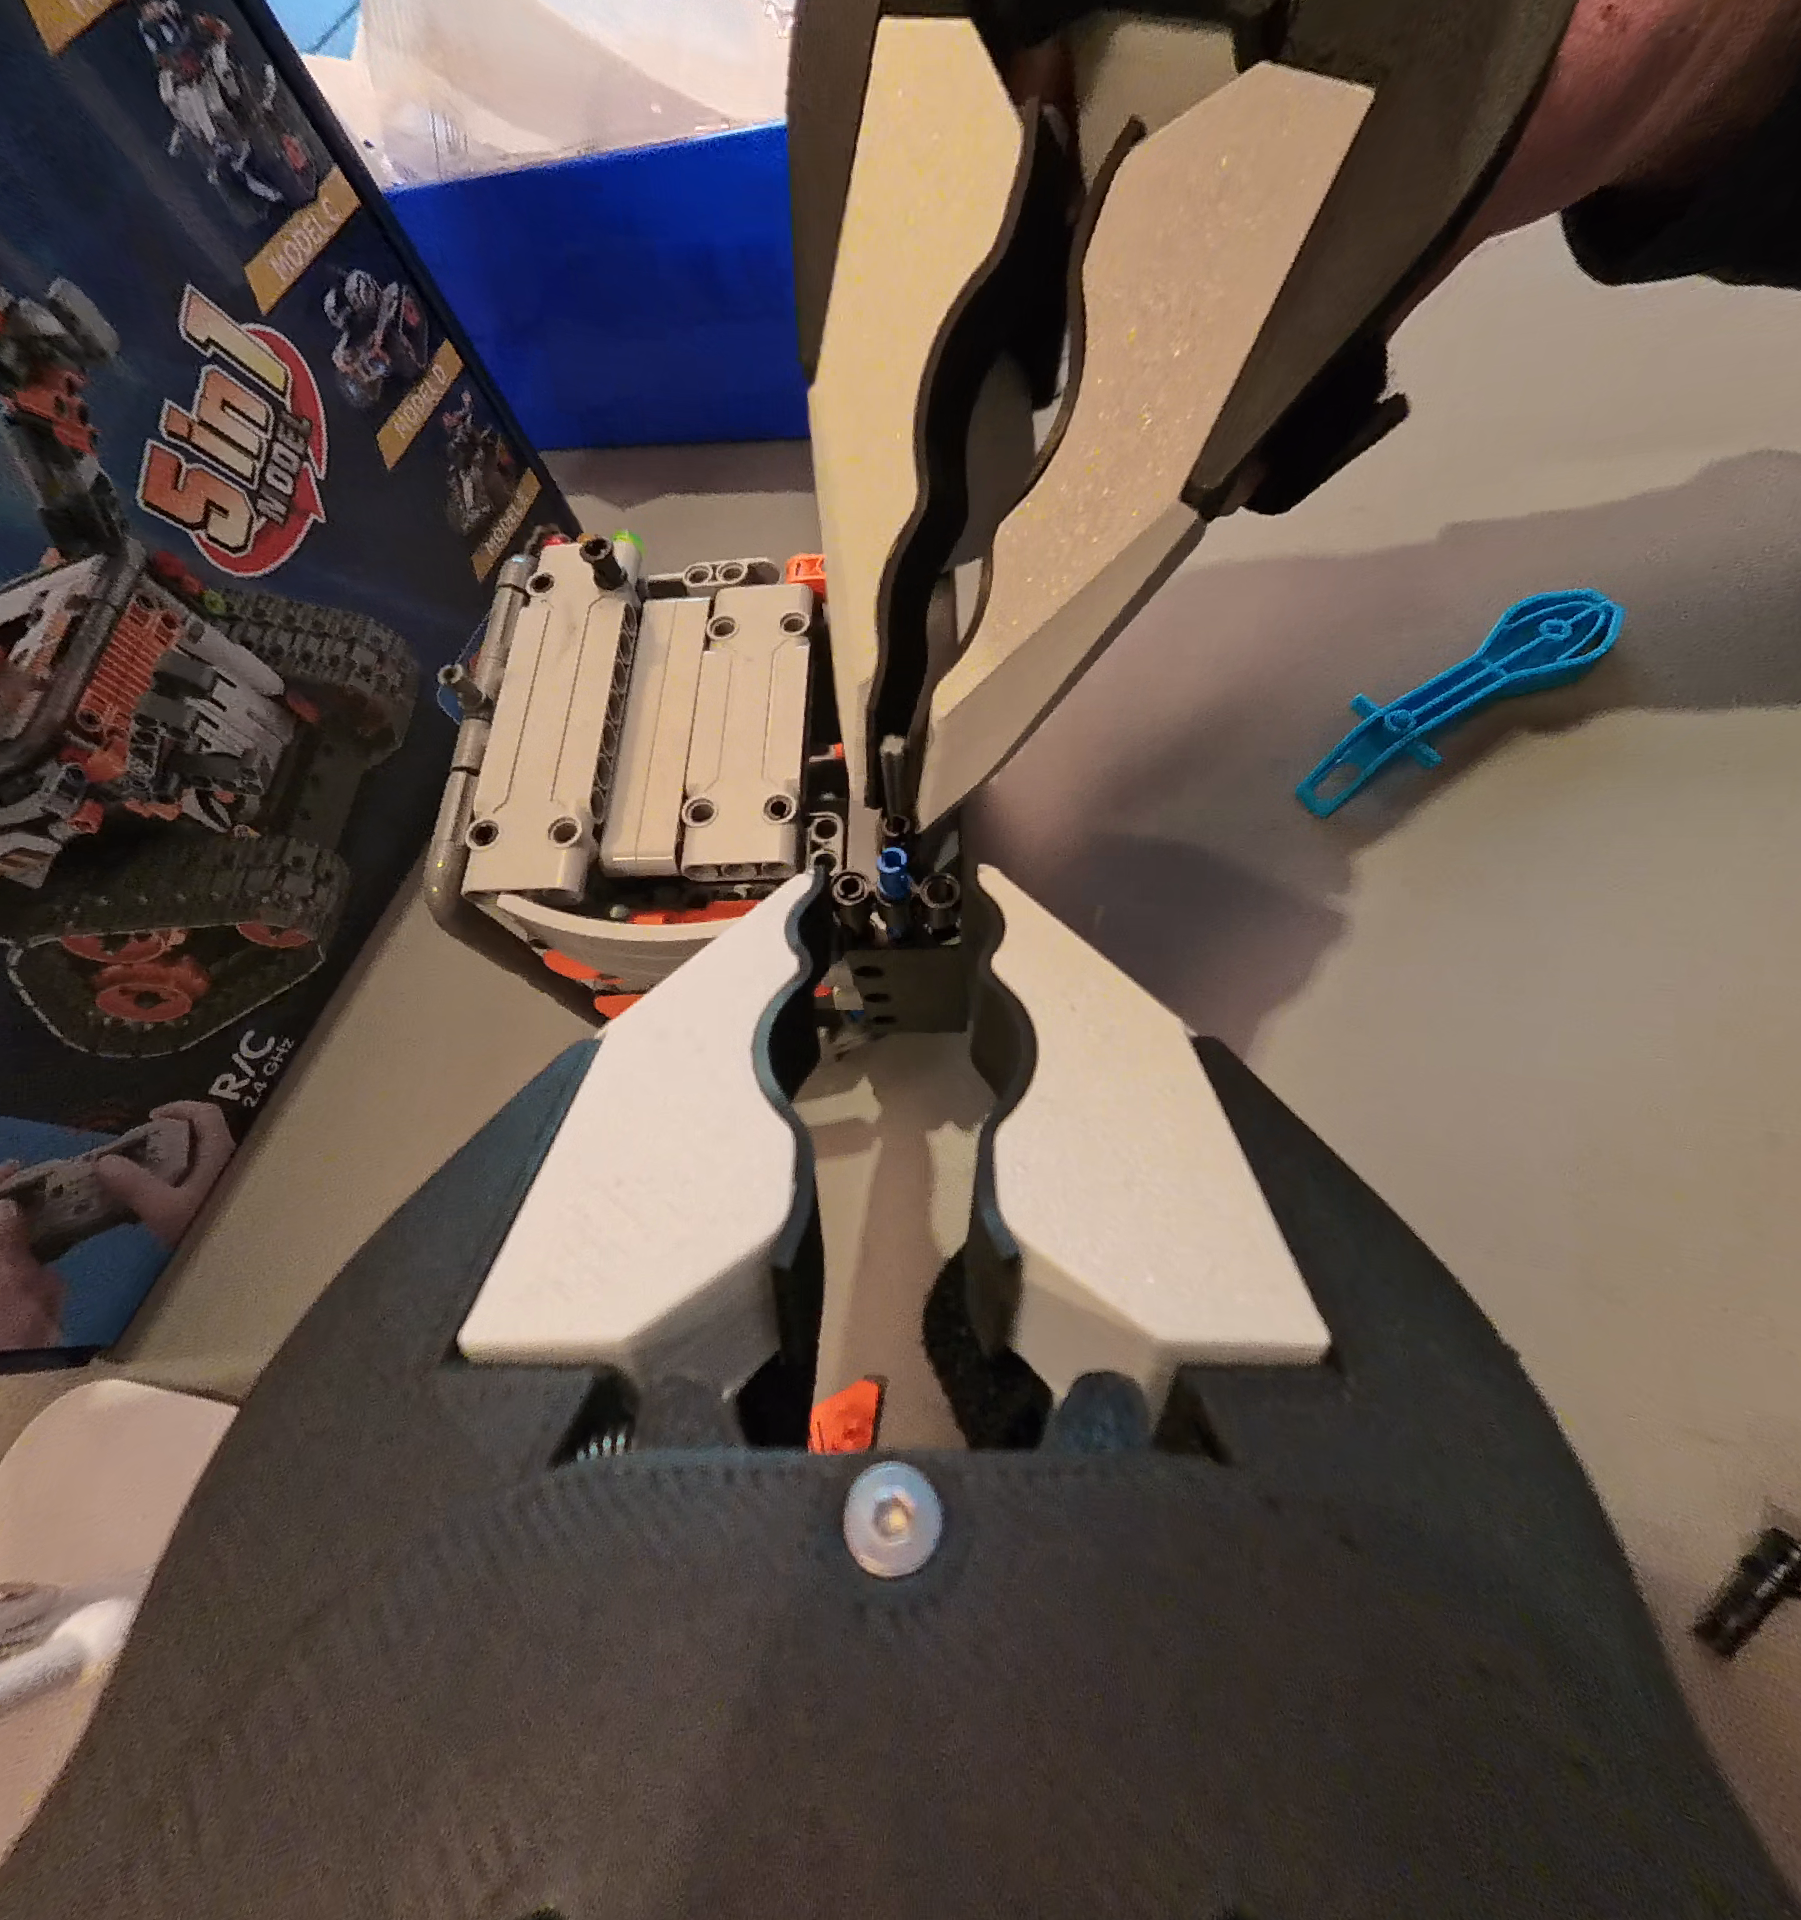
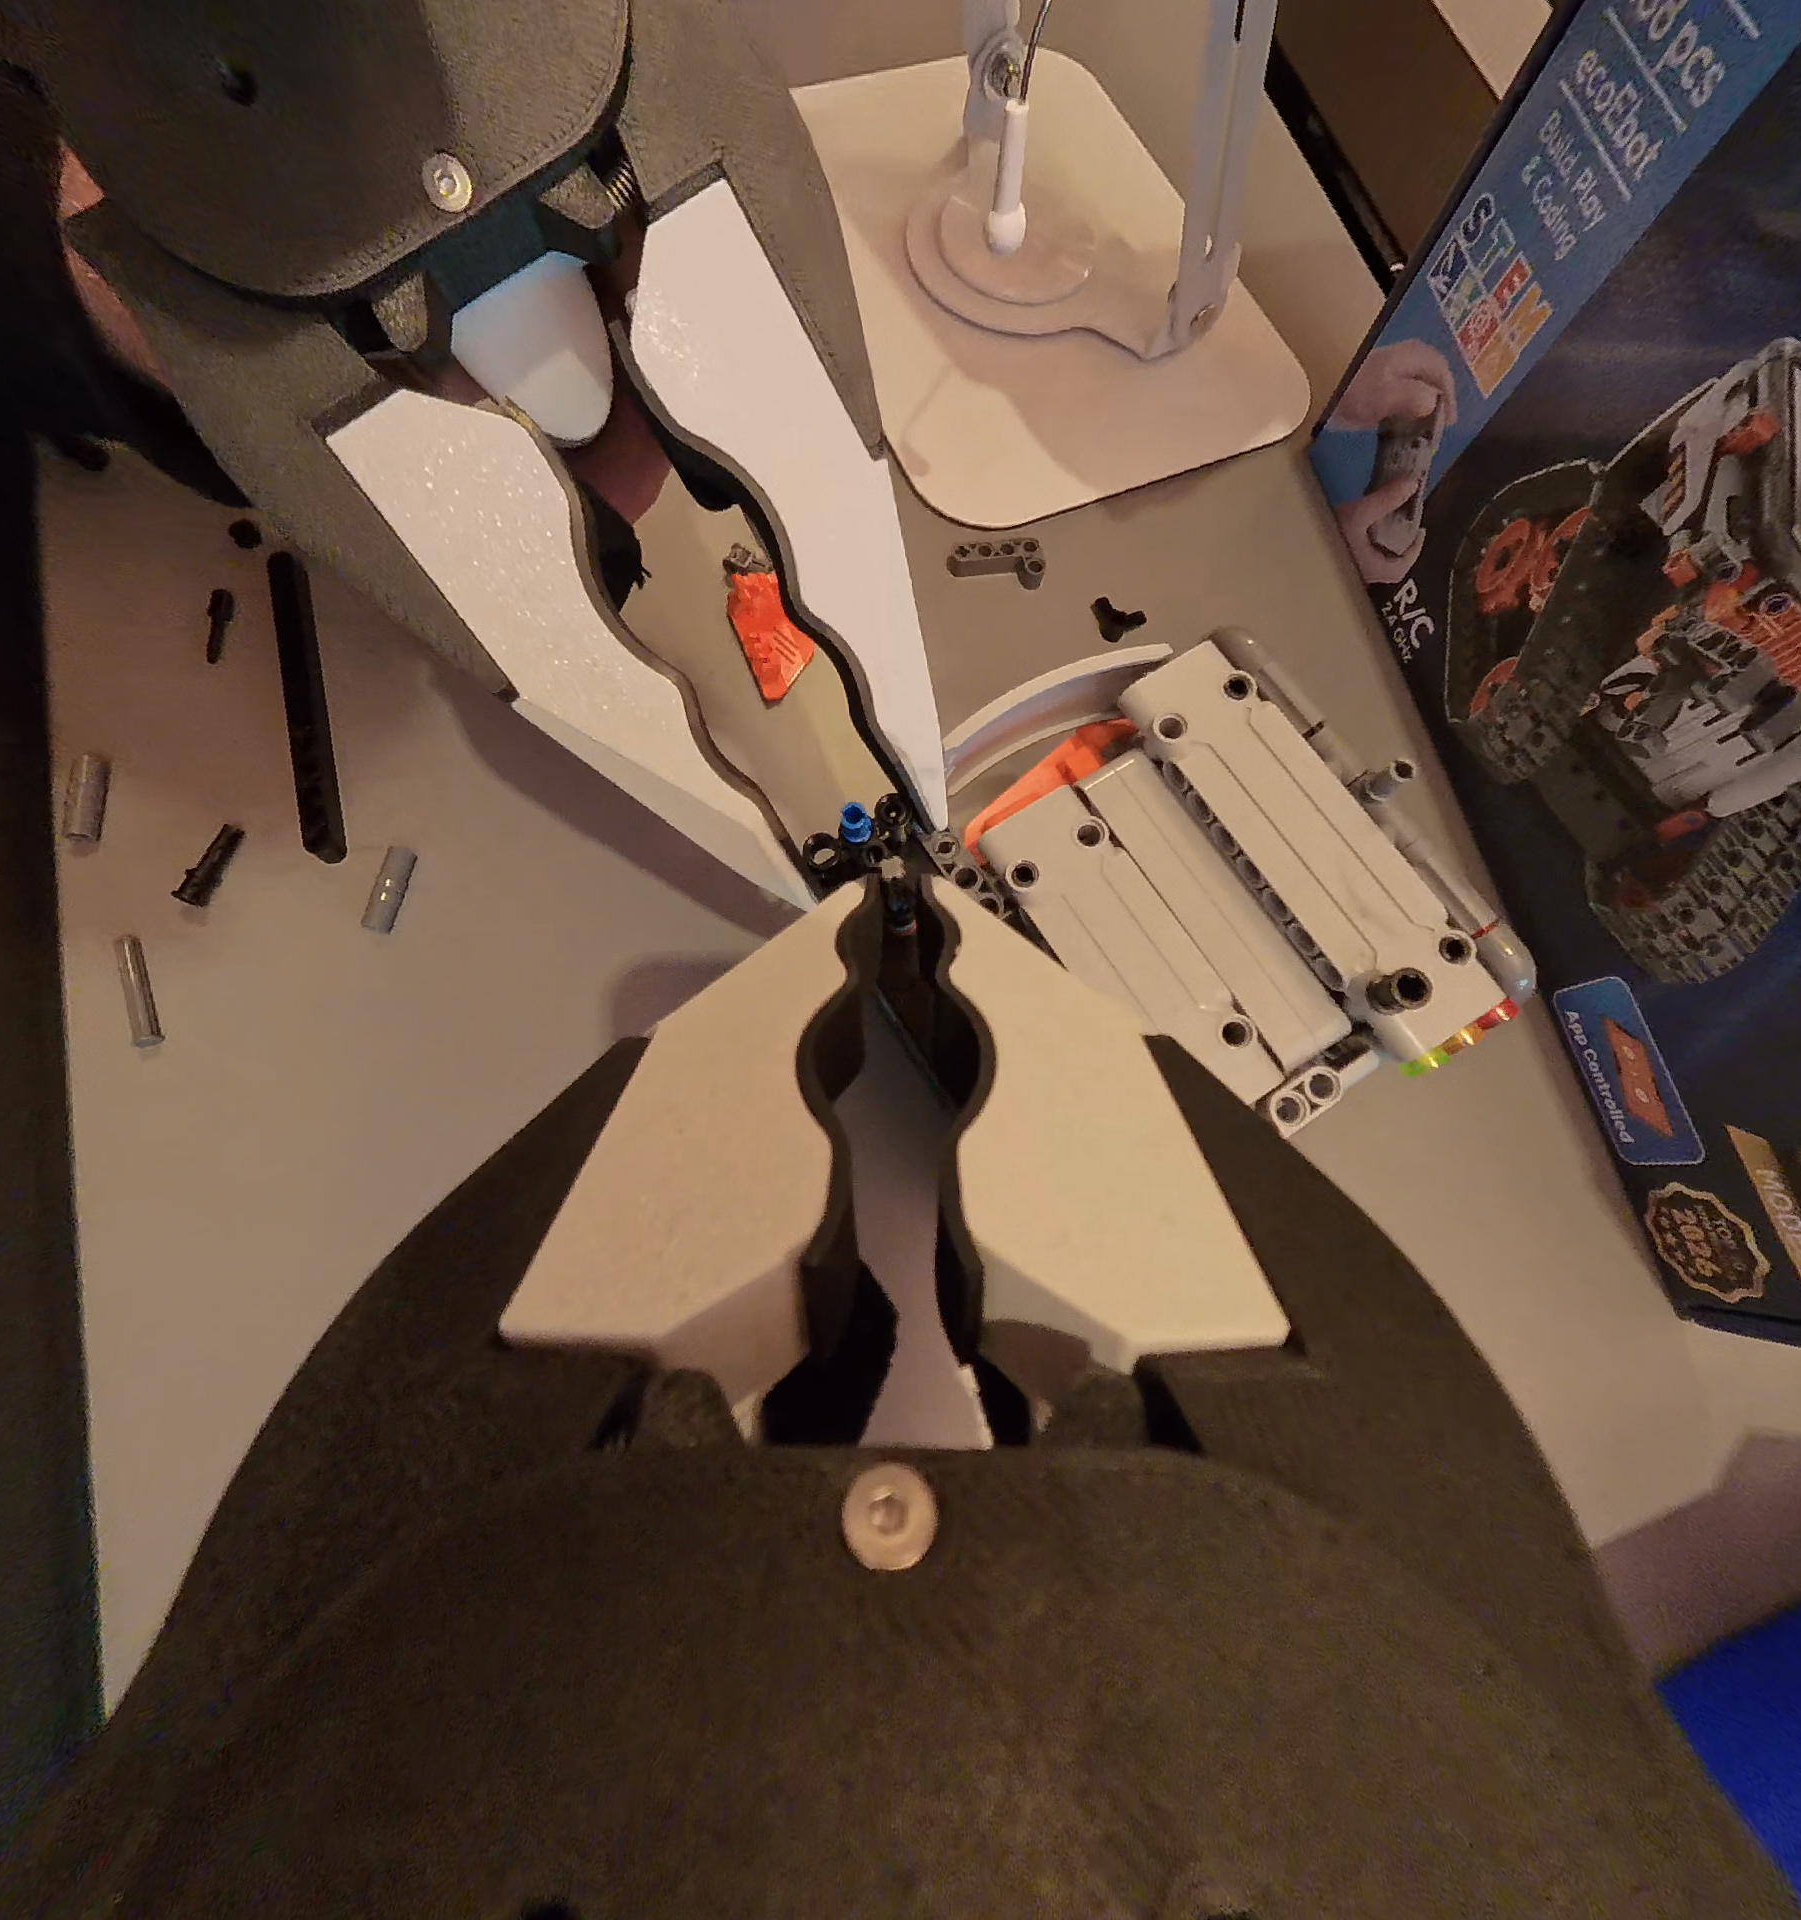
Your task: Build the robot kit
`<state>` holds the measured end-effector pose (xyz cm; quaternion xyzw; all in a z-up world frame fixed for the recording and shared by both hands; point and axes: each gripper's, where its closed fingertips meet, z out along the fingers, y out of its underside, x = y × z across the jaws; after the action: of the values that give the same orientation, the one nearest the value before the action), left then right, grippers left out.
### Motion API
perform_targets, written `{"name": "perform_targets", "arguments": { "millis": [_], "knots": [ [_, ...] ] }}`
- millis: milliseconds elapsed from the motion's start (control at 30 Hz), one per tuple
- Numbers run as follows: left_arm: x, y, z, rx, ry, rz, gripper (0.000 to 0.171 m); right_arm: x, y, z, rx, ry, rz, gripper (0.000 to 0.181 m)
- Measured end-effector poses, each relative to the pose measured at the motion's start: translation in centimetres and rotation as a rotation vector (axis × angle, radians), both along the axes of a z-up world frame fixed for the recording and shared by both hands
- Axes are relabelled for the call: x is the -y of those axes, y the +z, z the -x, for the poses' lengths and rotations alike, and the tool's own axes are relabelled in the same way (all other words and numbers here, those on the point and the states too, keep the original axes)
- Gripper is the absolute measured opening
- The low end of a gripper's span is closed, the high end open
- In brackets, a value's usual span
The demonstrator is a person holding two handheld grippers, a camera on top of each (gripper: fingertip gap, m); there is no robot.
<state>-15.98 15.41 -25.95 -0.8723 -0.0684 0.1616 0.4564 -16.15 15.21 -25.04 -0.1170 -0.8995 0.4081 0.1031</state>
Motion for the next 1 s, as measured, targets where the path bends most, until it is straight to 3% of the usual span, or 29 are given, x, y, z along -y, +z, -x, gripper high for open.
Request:
{"name": "perform_targets", "arguments": {
  "millis": [400,533,733,1000],
  "knots": [
    [0.8,0.4,-0.7,-0.049,0.039,-0.09,0.03,-0.4,1.0,-0.1,-0.046,-0.025,-0.05,0.008],
    [1.0,0.2,-0.7,0.003,0.033,-0.107,0.026,0.7,2.1,-0.7,-0.055,-0.001,-0.044,0.01],
    [0.8,-0.3,-0.7,0.05,0.034,-0.146,0.02,1.3,0.7,0.0,-0.017,-0.041,-0.148,0.011],
    [1.6,-1.7,0.0,0.116,0.063,-0.169,0.033,2.2,0.8,-0.1,0.028,-0.075,-0.197,0.014]
  ]
}}
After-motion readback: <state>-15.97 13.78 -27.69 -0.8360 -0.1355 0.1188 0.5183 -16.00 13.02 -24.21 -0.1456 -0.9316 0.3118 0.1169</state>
